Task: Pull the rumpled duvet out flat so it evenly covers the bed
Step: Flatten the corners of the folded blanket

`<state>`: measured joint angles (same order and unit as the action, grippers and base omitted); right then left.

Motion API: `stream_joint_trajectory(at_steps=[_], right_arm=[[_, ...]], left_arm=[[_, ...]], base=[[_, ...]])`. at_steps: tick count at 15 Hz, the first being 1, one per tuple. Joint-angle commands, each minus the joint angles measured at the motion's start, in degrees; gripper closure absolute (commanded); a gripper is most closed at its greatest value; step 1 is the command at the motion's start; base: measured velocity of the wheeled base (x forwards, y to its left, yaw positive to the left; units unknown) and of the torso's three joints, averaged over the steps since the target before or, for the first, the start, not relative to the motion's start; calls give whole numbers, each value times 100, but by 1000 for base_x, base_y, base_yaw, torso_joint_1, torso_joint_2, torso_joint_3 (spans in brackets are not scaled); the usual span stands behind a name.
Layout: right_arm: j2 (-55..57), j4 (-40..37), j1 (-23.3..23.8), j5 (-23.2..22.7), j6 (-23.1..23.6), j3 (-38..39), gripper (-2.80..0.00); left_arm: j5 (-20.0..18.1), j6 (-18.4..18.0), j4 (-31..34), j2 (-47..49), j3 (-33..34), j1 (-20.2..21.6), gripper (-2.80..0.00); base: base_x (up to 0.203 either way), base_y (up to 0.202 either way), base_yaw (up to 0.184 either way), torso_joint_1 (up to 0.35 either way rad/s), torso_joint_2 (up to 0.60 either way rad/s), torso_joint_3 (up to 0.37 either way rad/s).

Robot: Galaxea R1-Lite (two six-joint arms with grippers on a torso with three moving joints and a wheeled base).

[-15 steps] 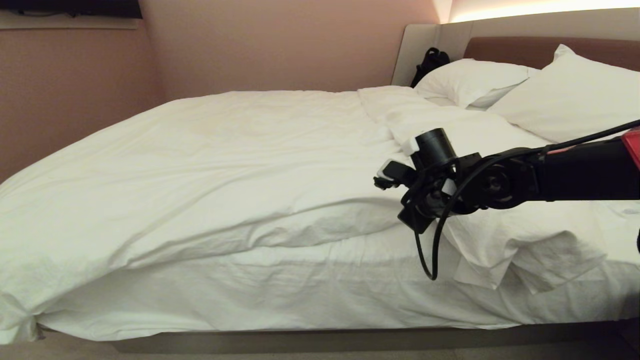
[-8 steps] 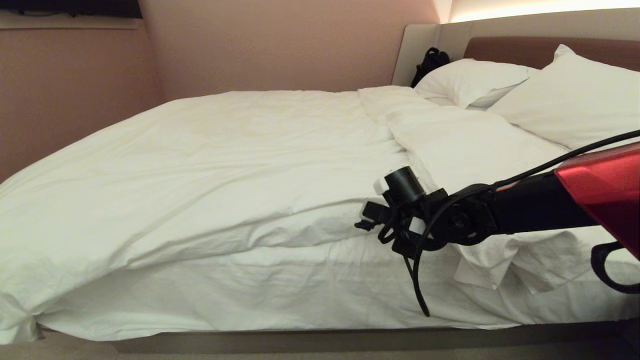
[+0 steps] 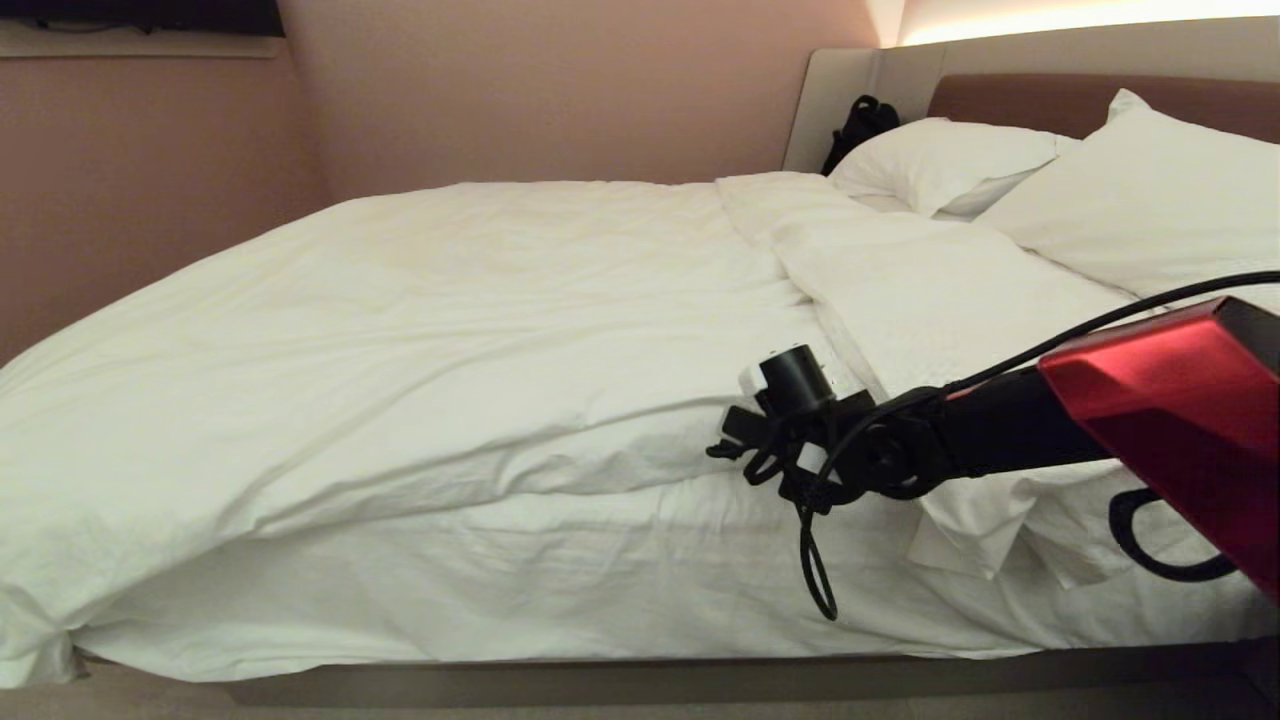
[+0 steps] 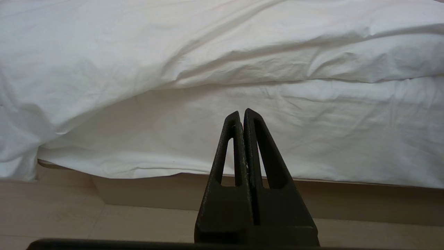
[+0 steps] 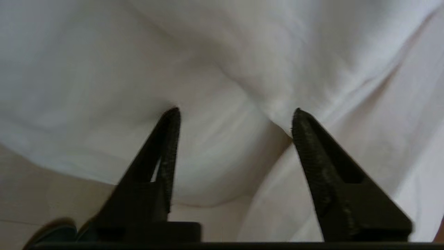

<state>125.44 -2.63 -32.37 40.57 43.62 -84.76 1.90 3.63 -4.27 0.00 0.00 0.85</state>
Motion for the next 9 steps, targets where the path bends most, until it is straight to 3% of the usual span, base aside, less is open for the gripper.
stream_joint_trajectory(at_steps=[1, 9], right_arm=[[335, 268, 86, 42, 29, -90, -280], [447, 334, 187, 390, 224, -462, -280]], left_arm=[[3, 6, -4, 9, 0, 3, 0], [3, 6, -4, 9, 0, 3, 0]], base=[[0, 0, 0, 0, 0, 0], [0, 0, 0, 0, 0, 0]])
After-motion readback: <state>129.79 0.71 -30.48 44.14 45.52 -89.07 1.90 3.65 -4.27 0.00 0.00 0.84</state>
